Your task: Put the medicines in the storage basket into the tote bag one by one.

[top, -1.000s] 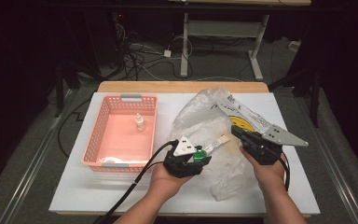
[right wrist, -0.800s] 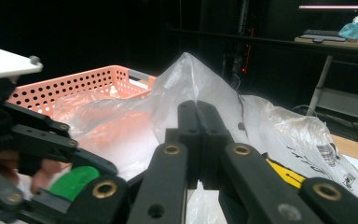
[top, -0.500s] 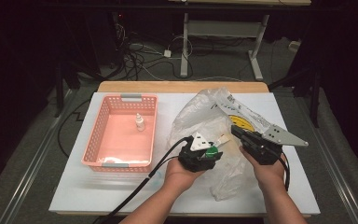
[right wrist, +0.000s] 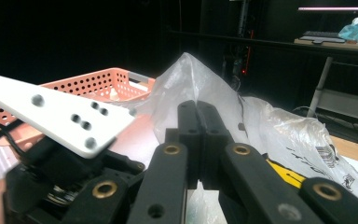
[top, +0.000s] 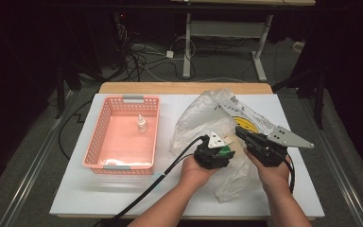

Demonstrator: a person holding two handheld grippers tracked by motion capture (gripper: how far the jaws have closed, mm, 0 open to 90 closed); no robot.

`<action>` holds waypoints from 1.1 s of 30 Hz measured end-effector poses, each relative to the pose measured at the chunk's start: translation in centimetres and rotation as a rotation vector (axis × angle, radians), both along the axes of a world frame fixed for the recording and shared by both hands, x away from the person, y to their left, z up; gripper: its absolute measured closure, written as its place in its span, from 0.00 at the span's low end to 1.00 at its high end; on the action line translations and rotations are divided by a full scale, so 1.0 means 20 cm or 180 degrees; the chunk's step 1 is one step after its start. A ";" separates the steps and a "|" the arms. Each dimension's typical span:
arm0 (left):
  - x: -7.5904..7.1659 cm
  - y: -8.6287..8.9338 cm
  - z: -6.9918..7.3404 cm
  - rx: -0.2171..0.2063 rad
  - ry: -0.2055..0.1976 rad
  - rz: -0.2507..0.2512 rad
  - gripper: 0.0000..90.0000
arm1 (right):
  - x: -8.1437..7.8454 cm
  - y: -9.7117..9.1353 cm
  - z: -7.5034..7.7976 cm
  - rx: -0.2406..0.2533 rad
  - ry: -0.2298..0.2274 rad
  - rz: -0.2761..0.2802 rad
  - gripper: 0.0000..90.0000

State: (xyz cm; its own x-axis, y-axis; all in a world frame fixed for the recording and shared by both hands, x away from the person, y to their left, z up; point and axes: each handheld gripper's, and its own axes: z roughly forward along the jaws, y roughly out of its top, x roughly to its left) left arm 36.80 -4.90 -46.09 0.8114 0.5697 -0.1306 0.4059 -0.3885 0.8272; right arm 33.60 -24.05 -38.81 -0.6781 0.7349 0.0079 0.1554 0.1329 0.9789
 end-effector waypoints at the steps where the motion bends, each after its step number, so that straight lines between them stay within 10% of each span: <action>1: 0.00 -0.01 -0.01 0.0005 -0.0001 0.0009 0.55 | 0.00 0.00 0.00 -0.0004 0.0018 -0.0001 1.00; 20: 0.05 -0.06 -0.10 -0.0113 0.0120 0.0043 0.55 | 0.00 0.00 -0.01 -0.0011 0.0029 0.0001 1.00; 33: -0.03 0.02 -0.04 -0.0110 0.0087 -0.0049 0.35 | 0.00 0.00 -0.01 -0.0011 0.0028 -0.0005 1.00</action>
State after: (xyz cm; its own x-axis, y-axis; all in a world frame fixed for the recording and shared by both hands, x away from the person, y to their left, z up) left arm 36.28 -4.56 -46.83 0.8160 0.5518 -0.1723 0.4228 -0.3662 0.8289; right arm 33.58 -24.12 -39.00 -0.6769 0.7360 0.0113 0.1642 0.1360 0.9770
